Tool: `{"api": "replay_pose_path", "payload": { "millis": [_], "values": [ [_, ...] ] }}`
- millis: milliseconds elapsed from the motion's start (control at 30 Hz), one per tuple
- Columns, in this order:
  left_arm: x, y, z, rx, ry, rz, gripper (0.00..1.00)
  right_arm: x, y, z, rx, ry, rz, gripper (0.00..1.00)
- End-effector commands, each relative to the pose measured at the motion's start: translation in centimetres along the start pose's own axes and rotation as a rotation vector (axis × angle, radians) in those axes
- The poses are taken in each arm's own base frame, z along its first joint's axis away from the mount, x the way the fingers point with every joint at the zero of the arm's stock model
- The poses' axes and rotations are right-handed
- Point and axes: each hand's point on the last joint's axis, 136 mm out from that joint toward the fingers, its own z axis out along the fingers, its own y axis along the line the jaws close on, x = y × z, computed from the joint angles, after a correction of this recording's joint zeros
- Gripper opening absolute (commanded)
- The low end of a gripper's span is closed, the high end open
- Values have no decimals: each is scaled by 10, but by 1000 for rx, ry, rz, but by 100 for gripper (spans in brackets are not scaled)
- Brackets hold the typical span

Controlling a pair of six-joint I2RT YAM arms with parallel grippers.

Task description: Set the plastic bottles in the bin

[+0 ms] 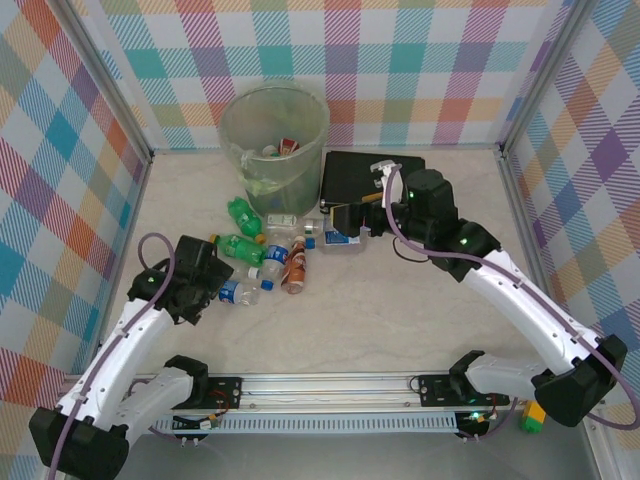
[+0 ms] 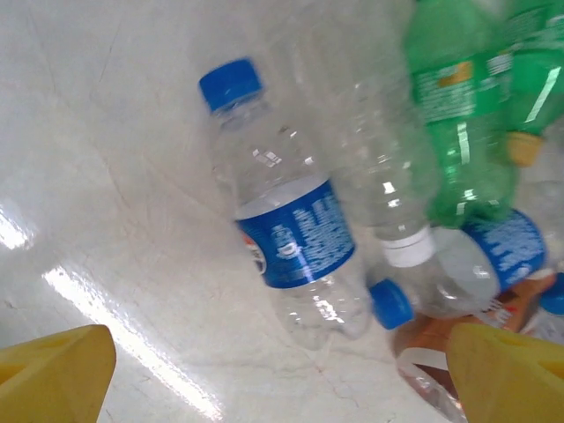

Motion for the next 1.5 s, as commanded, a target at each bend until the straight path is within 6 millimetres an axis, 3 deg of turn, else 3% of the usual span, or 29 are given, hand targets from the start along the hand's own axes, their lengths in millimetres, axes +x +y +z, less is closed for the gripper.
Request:
{"api": "replay_pose_path", "payload": {
  "millis": [0, 233, 767, 1100, 1267, 1400, 1467],
  "values": [
    [10, -4, 16, 30, 51, -108, 95, -6, 11, -13, -32, -34, -39, 99],
    [22, -3, 47, 9, 95, -127, 94, -3, 10, -24, -13, -41, -51, 99],
    [19, -21, 89, -58, 116, -74, 87, 2, 6, -38, 16, -50, -71, 99],
    [22, -6, 111, -122, 104, -82, 85, 1, 3, -46, 42, -62, -97, 99],
    [21, 1, 114, -142, 92, -73, 81, 0, 3, -46, 48, -66, -104, 99],
    [19, 6, 109, -147, 73, -73, 68, -1, 3, -46, 50, -67, -109, 99],
    [15, 6, 103, -140, 56, -70, 67, -3, 3, -47, 52, -73, -112, 99]
  ]
}}
